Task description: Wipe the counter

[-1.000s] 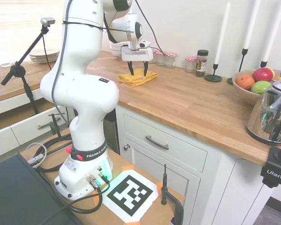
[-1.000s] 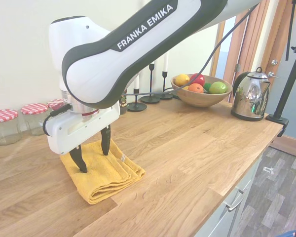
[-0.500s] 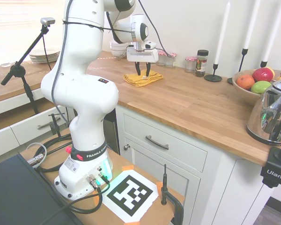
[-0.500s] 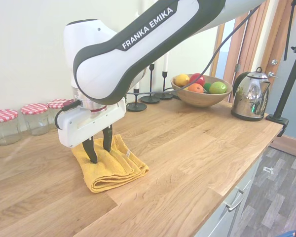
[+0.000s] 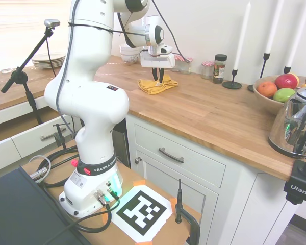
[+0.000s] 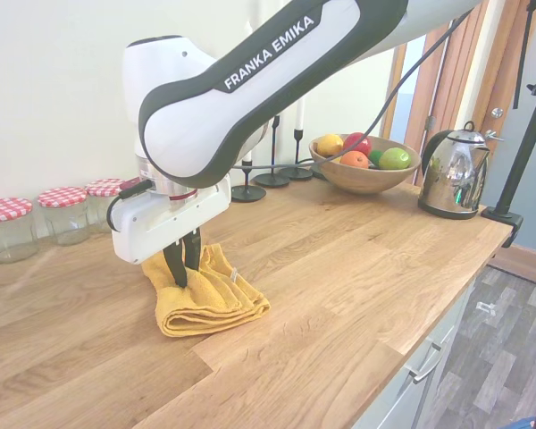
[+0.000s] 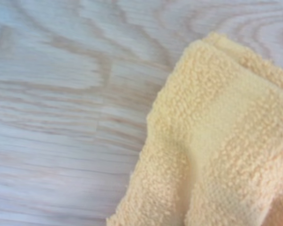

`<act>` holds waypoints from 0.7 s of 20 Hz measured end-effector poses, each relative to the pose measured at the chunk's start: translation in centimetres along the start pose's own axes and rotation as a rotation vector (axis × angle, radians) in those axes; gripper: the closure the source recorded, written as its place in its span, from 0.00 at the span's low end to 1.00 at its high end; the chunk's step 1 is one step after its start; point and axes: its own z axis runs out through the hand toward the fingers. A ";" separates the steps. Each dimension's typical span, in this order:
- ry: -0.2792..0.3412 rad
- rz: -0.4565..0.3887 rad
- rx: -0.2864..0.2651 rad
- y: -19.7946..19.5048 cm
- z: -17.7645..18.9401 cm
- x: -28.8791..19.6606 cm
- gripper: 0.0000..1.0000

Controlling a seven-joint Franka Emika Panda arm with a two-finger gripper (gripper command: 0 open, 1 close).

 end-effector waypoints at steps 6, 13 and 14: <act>0.000 0.000 0.000 0.0 0.0 0.0 1.00; 0.005 0.037 0.004 2.3 0.4 3.1 1.00; 0.005 0.044 0.006 3.0 0.5 3.8 1.00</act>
